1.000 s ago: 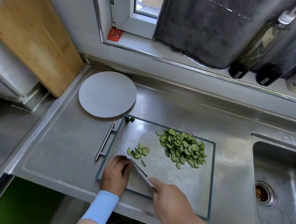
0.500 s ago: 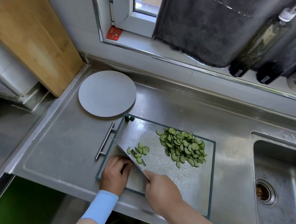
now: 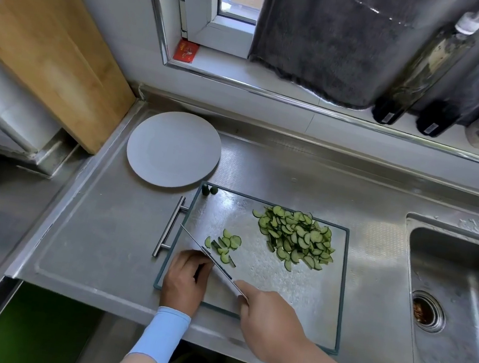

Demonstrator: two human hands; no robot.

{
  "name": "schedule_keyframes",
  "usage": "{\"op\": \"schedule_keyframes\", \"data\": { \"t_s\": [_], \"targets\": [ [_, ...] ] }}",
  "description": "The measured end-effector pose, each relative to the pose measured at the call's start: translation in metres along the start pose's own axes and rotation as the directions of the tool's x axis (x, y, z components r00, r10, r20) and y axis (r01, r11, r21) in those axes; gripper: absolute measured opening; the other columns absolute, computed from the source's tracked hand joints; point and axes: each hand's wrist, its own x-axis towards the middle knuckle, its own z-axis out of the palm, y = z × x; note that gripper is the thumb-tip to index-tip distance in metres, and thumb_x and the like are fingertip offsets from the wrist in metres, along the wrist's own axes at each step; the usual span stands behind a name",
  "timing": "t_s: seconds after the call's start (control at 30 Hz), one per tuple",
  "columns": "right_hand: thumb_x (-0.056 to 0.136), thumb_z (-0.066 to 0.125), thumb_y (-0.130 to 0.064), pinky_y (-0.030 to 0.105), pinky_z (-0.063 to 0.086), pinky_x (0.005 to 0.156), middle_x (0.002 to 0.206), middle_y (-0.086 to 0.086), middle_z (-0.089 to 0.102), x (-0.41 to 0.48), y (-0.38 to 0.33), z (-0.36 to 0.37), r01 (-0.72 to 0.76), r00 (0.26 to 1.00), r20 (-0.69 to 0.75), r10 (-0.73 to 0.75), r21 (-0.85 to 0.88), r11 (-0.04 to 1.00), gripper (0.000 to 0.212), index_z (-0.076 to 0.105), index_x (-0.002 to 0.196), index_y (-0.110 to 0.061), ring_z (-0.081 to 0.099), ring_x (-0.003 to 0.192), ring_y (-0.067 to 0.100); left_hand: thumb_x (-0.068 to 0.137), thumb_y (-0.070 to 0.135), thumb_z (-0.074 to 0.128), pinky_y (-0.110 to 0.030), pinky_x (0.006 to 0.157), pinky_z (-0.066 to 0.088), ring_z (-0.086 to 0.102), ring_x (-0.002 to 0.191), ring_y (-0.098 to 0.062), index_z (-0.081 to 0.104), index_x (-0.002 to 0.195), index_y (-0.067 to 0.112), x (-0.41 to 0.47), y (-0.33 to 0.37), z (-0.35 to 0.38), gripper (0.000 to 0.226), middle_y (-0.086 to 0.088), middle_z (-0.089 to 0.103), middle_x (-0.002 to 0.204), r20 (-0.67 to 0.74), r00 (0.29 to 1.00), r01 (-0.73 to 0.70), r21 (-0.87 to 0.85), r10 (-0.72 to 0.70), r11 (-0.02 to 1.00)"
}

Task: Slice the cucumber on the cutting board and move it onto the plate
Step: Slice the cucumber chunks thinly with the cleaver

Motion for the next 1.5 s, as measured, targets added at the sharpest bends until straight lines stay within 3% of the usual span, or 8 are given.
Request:
{"op": "schedule_keyframes", "data": {
  "t_s": [0.2,0.37,0.5,0.63,0.97,1.2,1.37,1.5],
  "targets": [
    [0.101,0.035,-0.022,0.038,0.049,0.068,0.073,-0.001,0.059,-0.006,0.002,-0.004,-0.024,1.000,0.016,0.024,0.014,1.000,0.023,0.055,0.102,-0.032,0.053,0.067,0.024,0.088,0.022,0.057,-0.008,0.087,0.036,0.056,0.086,-0.015,0.070,0.084,0.009,0.001,0.000,0.000,0.019,-0.003,0.064,0.088,-0.004,1.000,-0.020,-0.006,0.020,1.000],
    [0.099,0.037,-0.018,0.029,0.034,0.054,0.064,-0.007,0.045,0.007,-0.003,-0.001,-0.054,0.997,0.059,0.051,0.064,0.996,0.036,0.039,0.069,-0.038,0.041,0.058,0.016,0.086,0.021,0.062,-0.011,0.084,0.039,0.057,0.087,-0.013,0.071,0.083,0.010,0.000,-0.003,0.001,0.015,0.000,0.065,0.088,0.002,1.000,-0.017,-0.004,0.017,1.000],
    [0.099,0.037,-0.020,0.030,0.038,0.060,0.076,-0.007,0.052,0.024,-0.008,0.002,-0.049,0.998,0.043,0.046,0.076,0.996,0.031,0.063,0.107,-0.034,0.049,0.071,0.020,0.084,0.016,0.065,-0.014,0.083,0.040,0.057,0.086,-0.015,0.071,0.081,0.009,0.000,-0.005,0.003,0.010,0.000,0.064,0.086,0.005,1.000,-0.017,0.006,0.017,1.000],
    [0.100,0.036,-0.019,0.029,0.039,0.065,0.078,-0.004,0.057,0.032,-0.013,0.002,-0.017,0.999,0.035,0.015,0.060,0.998,0.032,0.063,0.113,-0.030,0.054,0.075,0.022,0.085,0.015,0.063,-0.021,0.081,0.045,0.058,0.089,-0.018,0.071,0.082,0.008,-0.001,-0.006,0.003,0.011,-0.002,0.064,0.090,0.010,0.999,-0.047,0.008,0.046,0.999],
    [0.100,0.037,-0.023,0.036,0.042,0.061,0.065,-0.005,0.048,0.008,-0.002,0.000,0.025,1.000,0.009,-0.025,0.021,0.999,0.020,0.042,0.085,-0.035,0.046,0.063,0.022,0.089,0.024,0.058,-0.009,0.088,0.037,0.057,0.088,-0.015,0.072,0.084,0.010,-0.001,0.000,0.000,0.020,-0.003,0.065,0.088,-0.029,1.000,-0.007,0.016,0.007,1.000],
    [0.101,0.036,-0.023,0.035,0.039,0.059,0.064,-0.002,0.051,-0.005,0.008,-0.005,0.003,1.000,0.027,-0.004,0.045,0.999,0.028,0.043,0.076,-0.031,0.045,0.059,0.018,0.088,0.023,0.059,-0.006,0.086,0.035,0.055,0.086,-0.012,0.072,0.085,0.010,-0.001,0.001,-0.001,0.018,0.000,0.064,0.089,-0.005,1.000,0.024,0.023,-0.024,0.999],
    [0.097,0.036,-0.018,0.033,0.035,0.057,0.061,-0.004,0.045,0.004,0.002,-0.003,-0.031,0.998,0.051,0.027,0.077,0.997,0.032,0.038,0.068,-0.030,0.040,0.058,0.018,0.076,-0.001,0.077,-0.011,0.079,0.040,0.056,0.084,-0.012,0.072,0.082,0.009,-0.001,-0.002,0.001,0.012,0.000,0.065,0.086,0.020,0.999,0.037,0.042,-0.038,0.998],
    [0.096,0.037,-0.016,0.031,0.036,0.056,0.062,-0.006,0.049,0.017,-0.005,-0.002,-0.059,0.997,0.063,0.054,0.092,0.994,0.027,0.052,0.077,-0.028,0.043,0.059,0.016,0.083,0.010,0.071,-0.017,0.076,0.043,0.058,0.082,-0.015,0.072,0.079,0.010,-0.001,-0.003,0.002,0.004,0.002,0.064,0.084,0.014,1.000,0.020,0.034,-0.020,0.999]
  ]
}}
